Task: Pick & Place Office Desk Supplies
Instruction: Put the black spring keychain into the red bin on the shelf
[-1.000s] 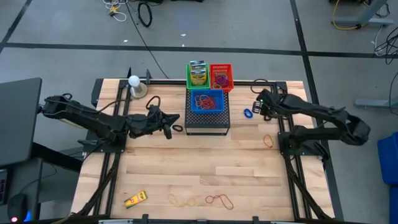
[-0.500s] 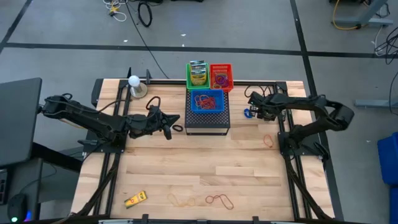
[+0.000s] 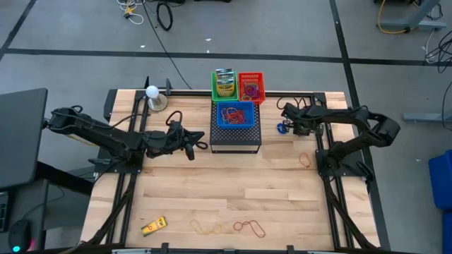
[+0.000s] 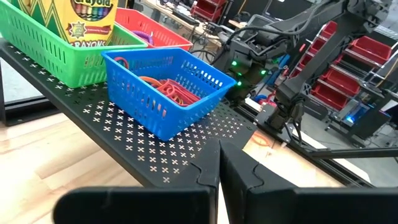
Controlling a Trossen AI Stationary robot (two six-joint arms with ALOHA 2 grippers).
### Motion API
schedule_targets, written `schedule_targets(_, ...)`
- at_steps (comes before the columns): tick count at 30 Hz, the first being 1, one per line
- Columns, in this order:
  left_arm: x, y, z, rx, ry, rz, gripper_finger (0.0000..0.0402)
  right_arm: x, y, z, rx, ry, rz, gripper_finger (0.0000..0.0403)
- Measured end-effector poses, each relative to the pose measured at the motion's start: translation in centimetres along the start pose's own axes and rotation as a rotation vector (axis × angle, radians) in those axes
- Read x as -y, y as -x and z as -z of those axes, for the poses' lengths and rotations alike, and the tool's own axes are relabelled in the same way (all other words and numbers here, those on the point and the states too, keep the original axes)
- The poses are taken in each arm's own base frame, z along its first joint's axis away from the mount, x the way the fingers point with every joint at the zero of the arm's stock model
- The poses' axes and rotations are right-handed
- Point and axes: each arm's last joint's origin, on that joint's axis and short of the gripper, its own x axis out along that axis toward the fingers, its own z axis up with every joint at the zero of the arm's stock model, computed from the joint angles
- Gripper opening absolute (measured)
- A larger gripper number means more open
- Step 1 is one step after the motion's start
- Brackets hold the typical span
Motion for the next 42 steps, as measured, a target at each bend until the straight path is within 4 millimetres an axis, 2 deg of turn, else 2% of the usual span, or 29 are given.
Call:
schedule_targets(5,0.0,0.0,0.0,0.000,0.000,0.000,0.0008,0.0,1.6,-0.2,0.063,0.047,-0.112,0.0015)
schedule_targets(9,0.0,0.0,0.0,0.000,-0.001,-0.001,0.0008,0.5,4.4,-0.8,0.145,0.078,-0.223,0.0010)
schedule_targets(13,0.0,0.0,0.0,-0.001,-0.004,-0.002,0.0008,1.0,9.1,-1.8,0.250,0.119,-0.346,0.0008)
schedule_targets(17,-0.1,0.0,0.0,0.005,-0.012,-0.024,0.0008,0.4,14.9,-3.3,0.395,0.172,-0.500,0.0008)
schedule_targets(20,-0.2,-0.1,0.0,0.009,-0.016,-0.032,0.0008,-1.2,19.2,-4.5,0.523,0.246,-0.625,0.0008)
schedule_targets(24,-0.3,-0.1,-0.1,0.012,-0.024,-0.038,0.0008,-4.5,22.6,-5.8,0.605,0.366,-0.692,0.0008)
schedule_targets(26,-0.3,-0.2,-0.1,0.013,-0.022,-0.040,0.0008,-6.6,23.0,-6.4,0.597,0.437,-0.698,0.0008)
schedule_targets(29,-0.3,-0.2,-0.1,0.013,-0.022,-0.040,0.0008,-9.8,22.5,-6.9,0.571,0.520,-0.677,0.0009)
schedule_targets(34,-0.3,-0.2,-0.1,0.013,-0.022,-0.039,0.0008,-13.9,20.5,-8.0,0.516,0.565,-0.623,0.0009)
schedule_targets(38,-0.3,-0.2,-0.1,0.013,-0.021,-0.039,0.0008,-16.0,18.7,-8.5,0.485,0.575,-0.576,0.0011)
schedule_targets(42,-0.3,-0.2,-0.1,0.013,-0.021,-0.039,0.0008,-16.9,17.6,-8.7,0.493,0.568,-0.531,0.0034)
